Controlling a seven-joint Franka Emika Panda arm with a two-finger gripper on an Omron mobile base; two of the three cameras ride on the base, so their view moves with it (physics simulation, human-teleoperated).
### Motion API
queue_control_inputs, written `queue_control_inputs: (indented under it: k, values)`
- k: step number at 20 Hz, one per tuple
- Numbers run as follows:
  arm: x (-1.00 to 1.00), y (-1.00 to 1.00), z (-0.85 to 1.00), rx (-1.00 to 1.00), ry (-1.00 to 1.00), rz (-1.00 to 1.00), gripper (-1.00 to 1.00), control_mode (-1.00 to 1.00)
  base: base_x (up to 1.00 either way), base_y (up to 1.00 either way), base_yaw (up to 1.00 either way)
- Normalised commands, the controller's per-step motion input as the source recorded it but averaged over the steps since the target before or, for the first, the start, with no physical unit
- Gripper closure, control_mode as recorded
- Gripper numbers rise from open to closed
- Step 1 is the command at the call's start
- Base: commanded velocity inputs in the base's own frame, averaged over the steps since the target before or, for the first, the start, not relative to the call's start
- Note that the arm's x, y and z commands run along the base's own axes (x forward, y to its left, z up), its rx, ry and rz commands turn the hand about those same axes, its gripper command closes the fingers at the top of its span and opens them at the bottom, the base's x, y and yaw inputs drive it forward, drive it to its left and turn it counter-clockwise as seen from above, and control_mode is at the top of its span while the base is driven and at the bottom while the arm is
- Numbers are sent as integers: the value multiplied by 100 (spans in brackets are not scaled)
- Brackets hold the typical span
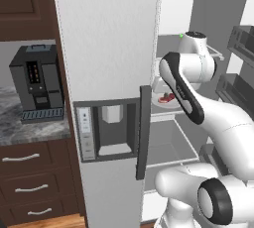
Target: Transport the steak from the fridge to the microwave and turn on the microwave.
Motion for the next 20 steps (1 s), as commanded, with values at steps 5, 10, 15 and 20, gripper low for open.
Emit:
queue_control_inputs:
  k: [5, 10, 15, 20]
  values:
    - [-7, -4, -3, 0, -1, 0, -100, -100, 0, 0, 0]
    - [-9, -26, -7, 1, -8, -4, -100, -100, 0, 0, 0]
    - [0, -26, -18, 0, -6, -10, -100, -100, 0, 0, 0]
    - [17, -21, -24, -1, -2, -19, -100, -100, 0, 0, 0]
